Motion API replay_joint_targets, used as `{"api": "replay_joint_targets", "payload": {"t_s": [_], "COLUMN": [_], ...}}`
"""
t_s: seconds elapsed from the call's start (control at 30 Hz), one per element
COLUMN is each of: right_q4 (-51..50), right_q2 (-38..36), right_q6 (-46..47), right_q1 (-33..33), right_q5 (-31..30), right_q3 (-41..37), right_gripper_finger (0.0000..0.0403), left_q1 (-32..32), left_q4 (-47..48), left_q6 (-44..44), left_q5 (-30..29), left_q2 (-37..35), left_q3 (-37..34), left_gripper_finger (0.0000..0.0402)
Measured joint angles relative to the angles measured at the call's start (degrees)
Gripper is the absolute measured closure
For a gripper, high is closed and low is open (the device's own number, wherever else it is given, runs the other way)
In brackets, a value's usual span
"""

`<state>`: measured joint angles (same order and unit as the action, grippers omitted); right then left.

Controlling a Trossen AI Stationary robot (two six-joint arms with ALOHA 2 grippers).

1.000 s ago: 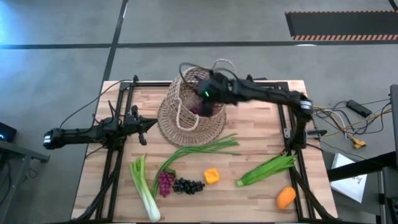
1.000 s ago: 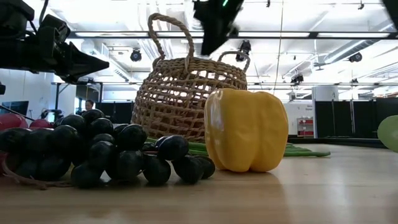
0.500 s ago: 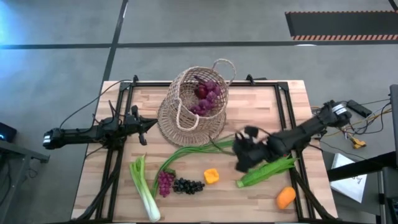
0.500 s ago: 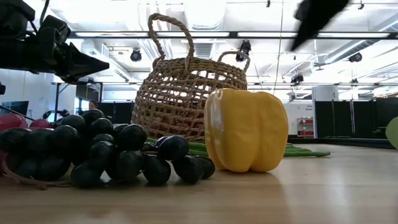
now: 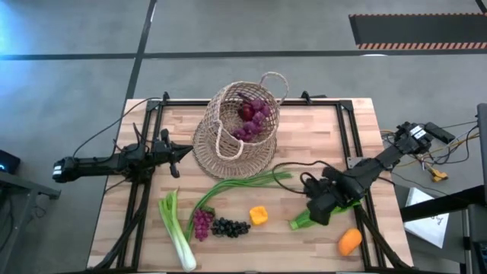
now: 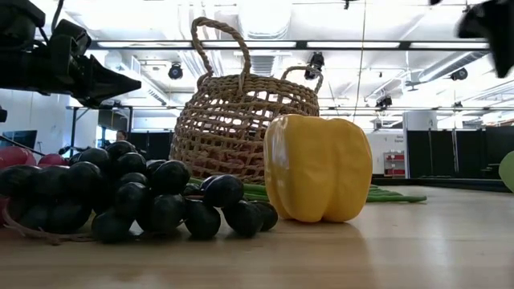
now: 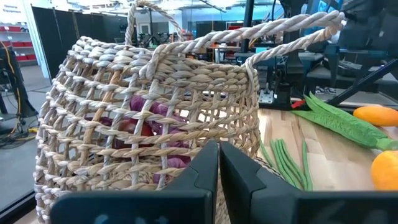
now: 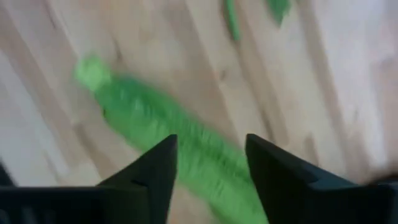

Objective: Build produce basket
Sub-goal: Put the green leaf lettuce into the brown basket

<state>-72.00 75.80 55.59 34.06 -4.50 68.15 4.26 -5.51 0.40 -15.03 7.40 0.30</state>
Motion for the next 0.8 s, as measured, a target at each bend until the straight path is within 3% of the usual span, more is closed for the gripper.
{"api": "replay_joint_targets", "payload": {"t_s": [0.17,0.3,0.57,0.8], "right_q4": [-1.3,-5.6,-5.9,5.2], "right_q2": [2.2,5.5,9.7,9.8], "right_q6": [3.7,-0.6,-13.8,-17.2], "right_q1": [6.5,10.6,11.5,11.3], "right_q5": [7.2,8.1,6.6,5.5], "right_q3": [-2.0,-3.3,-9.8,-17.8], "right_gripper_finger": [0.0136,0.0093,0.0079,0.0063], "left_q1": [0.0,0.0,0.0,0.0], "left_q4": [0.0,0.0,0.0,0.0], "left_q6": [0.0,0.0,0.0,0.0], "left_q5": [0.0,0.0,0.0,0.0], "left_q2": [0.1,0.0,0.0,0.1], "left_q3": [0.0,0.0,0.0,0.0], "left_gripper_finger": [0.0402,0.0402,0.0402,0.0402]}}
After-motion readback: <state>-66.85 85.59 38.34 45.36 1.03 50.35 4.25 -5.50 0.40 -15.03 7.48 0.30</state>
